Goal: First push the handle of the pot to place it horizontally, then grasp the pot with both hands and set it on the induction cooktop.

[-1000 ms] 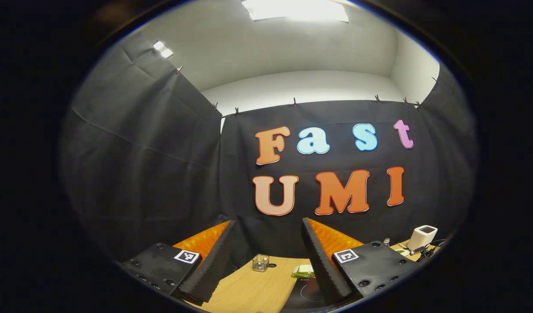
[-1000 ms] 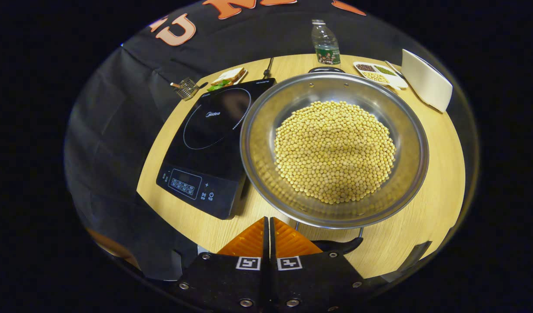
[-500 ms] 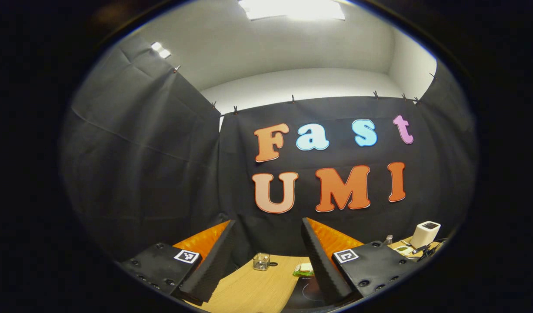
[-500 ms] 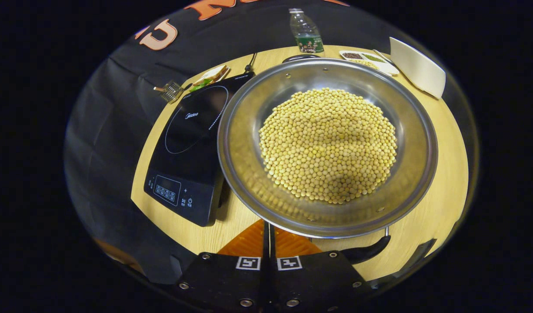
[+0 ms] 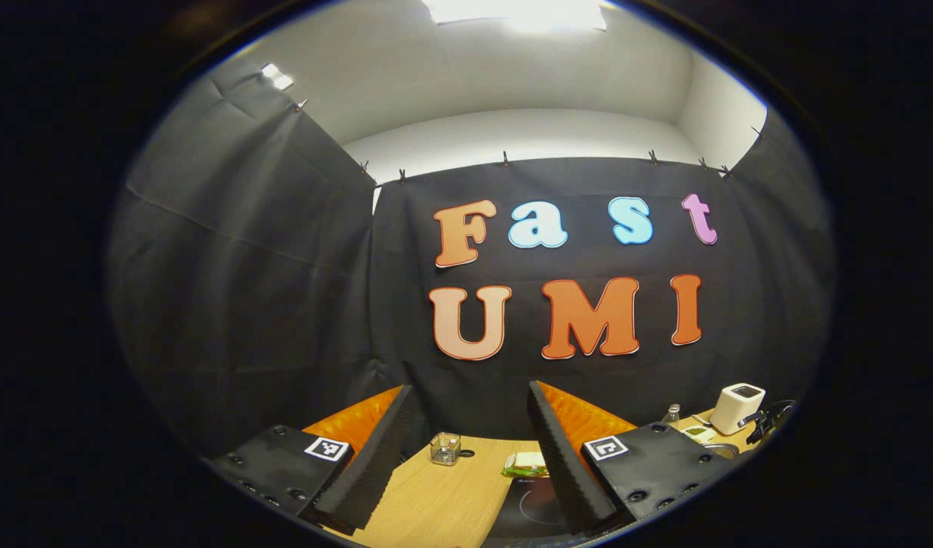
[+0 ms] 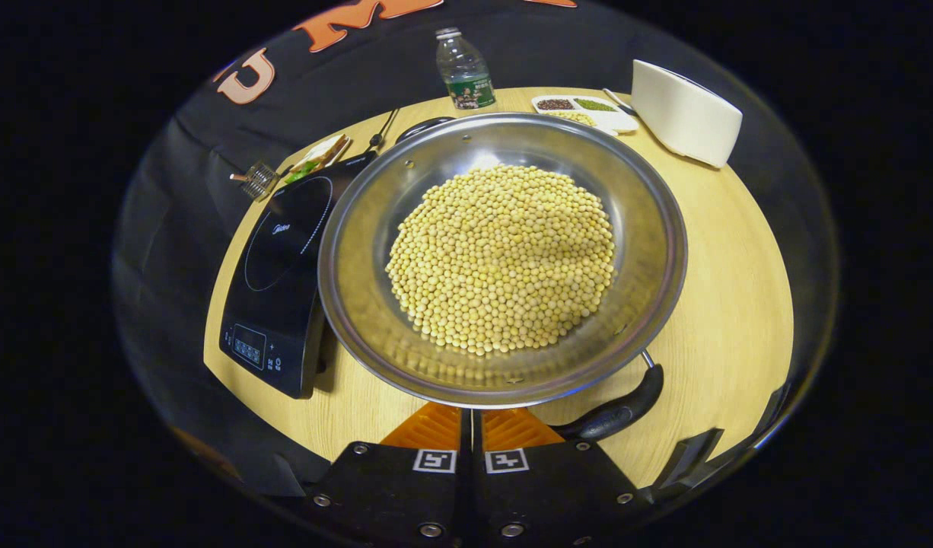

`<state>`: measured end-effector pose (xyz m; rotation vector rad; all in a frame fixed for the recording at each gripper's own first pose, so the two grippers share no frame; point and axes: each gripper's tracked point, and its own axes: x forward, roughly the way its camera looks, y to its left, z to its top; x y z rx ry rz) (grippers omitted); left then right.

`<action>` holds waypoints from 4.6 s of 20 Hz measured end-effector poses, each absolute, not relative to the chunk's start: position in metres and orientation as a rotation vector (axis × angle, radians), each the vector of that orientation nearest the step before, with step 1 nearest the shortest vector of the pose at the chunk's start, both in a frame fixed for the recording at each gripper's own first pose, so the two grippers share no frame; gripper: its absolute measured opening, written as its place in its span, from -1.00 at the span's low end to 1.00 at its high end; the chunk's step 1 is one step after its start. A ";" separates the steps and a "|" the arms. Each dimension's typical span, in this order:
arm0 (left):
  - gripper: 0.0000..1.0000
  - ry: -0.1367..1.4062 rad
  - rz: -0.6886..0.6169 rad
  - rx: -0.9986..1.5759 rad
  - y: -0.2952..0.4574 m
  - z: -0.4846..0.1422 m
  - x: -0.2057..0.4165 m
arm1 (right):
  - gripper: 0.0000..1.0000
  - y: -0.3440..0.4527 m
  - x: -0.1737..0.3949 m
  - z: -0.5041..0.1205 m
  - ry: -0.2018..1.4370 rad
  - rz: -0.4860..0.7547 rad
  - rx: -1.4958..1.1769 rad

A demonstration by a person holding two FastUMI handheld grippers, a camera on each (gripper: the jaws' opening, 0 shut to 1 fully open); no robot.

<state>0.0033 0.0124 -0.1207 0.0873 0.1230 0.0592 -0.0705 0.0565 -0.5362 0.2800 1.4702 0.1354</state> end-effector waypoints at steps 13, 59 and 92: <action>0.93 0.181 0.035 0.097 0.004 -0.153 0.005 | -1.00 -0.020 -0.048 -0.559 1.466 -0.011 0.206; 0.94 0.967 -0.439 -0.027 -0.288 -0.469 0.030 | -0.60 -0.141 0.088 -0.538 1.130 -0.244 0.246; 0.72 1.082 -0.370 0.157 -0.373 -0.647 0.080 | 0.43 -0.136 0.117 -0.630 1.213 -0.222 0.191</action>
